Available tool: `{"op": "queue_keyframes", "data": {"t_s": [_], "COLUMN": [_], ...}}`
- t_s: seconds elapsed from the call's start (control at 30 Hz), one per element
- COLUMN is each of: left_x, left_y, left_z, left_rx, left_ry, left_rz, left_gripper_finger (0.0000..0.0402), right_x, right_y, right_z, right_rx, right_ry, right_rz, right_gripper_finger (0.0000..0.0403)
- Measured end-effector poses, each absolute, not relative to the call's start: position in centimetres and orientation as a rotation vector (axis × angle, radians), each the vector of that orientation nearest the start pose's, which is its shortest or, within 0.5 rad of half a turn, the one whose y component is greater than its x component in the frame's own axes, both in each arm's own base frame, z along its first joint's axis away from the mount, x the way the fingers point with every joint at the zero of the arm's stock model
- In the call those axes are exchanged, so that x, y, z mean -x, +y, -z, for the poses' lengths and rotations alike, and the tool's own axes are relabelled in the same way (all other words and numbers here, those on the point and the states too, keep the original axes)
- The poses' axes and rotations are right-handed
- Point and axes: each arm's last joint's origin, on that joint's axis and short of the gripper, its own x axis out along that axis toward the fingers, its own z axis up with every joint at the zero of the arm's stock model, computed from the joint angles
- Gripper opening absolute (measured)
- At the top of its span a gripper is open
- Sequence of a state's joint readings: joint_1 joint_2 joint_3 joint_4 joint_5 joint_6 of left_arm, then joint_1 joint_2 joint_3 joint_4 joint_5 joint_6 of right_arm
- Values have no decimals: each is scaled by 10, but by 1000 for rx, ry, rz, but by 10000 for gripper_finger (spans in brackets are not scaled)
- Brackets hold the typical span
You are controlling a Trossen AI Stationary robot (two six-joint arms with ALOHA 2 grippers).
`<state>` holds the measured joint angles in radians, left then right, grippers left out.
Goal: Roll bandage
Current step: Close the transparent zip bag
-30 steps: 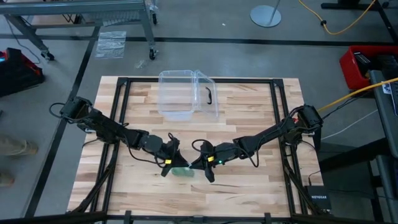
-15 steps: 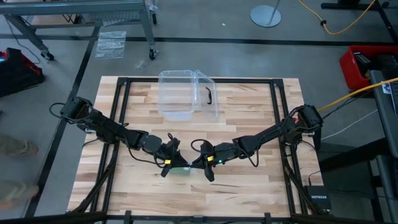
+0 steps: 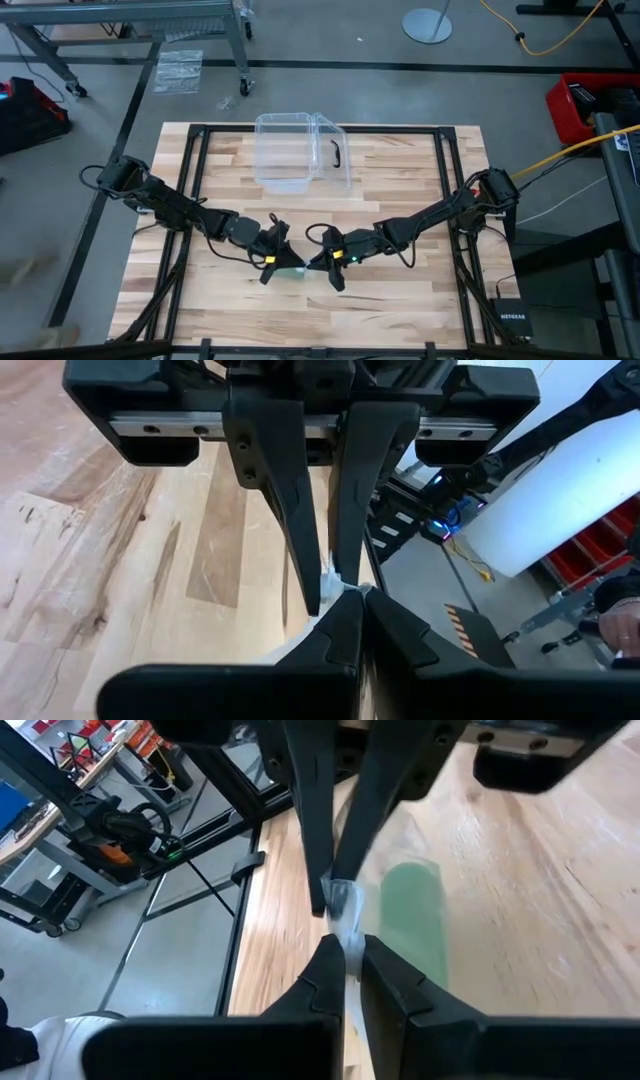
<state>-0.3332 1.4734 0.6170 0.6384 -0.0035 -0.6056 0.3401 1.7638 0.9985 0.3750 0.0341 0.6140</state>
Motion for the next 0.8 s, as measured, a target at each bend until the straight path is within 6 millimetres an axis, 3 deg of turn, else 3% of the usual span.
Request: {"op": "queue_keyframes", "data": {"t_s": [0.4, 0.67, 0.8], "left_x": [-280, -282, -281], "left_y": [-92, -88, -91], "left_z": [-202, -203, -202], "left_rx": [578, 708, 699], "left_ry": [283, 293, 309], "left_rz": [246, 231, 248], "left_gripper_finger": [0, 0, 20], "right_x": [-350, -351, -352], "right_y": [137, 136, 136], "right_z": [-193, -195, -195], "right_rx": [-520, -515, -515], "right_ry": [522, 504, 492], "right_rz": [-179, -173, -164], "right_gripper_finger": [18, 18, 18]}}
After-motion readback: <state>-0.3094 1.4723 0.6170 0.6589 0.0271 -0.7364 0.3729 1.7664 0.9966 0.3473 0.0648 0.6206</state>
